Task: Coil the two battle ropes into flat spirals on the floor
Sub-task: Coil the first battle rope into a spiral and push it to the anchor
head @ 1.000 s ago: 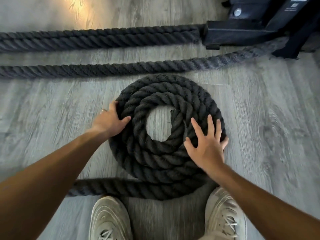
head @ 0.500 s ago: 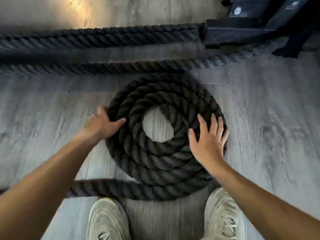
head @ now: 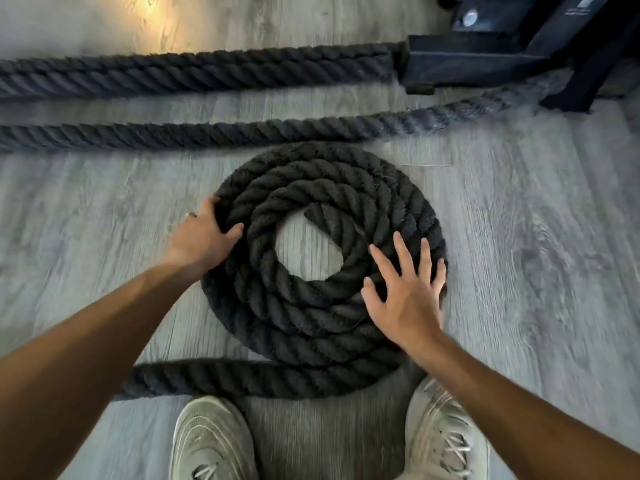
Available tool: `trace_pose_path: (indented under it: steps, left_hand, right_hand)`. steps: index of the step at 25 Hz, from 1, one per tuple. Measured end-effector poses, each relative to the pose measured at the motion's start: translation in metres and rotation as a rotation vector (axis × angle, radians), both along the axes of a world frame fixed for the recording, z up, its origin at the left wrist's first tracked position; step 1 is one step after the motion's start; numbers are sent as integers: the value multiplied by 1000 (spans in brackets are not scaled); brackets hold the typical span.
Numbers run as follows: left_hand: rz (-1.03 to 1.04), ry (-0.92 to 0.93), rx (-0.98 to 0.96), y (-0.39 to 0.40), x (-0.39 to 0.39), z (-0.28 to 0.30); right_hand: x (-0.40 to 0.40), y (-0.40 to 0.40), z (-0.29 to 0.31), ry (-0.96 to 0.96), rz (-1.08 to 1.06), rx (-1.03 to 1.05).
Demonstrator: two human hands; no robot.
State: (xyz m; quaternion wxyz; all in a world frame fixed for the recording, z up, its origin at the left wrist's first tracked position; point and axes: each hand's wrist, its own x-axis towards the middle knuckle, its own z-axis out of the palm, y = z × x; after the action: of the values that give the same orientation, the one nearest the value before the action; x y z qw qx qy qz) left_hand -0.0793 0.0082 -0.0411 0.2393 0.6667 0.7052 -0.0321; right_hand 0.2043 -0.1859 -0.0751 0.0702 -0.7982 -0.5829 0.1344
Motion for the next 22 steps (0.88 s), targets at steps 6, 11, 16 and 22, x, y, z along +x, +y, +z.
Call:
trace_pose_path:
  steps: [6,11,16,22]
  left_hand:
    - [2,177,-12,-95,-7,12]
    - [105,70,-148,-48,-13,14]
    - [-110,-81,-60,17,-3,6]
    - [-163,90,11,18,0,-9]
  right_hand:
    - [84,81,9,4,485,-57]
    - [35,56,10,62,-28,-4]
    - [-37,-36,4,-37,-134,-98]
    - [-32,-32,1,-68,-107,-94]
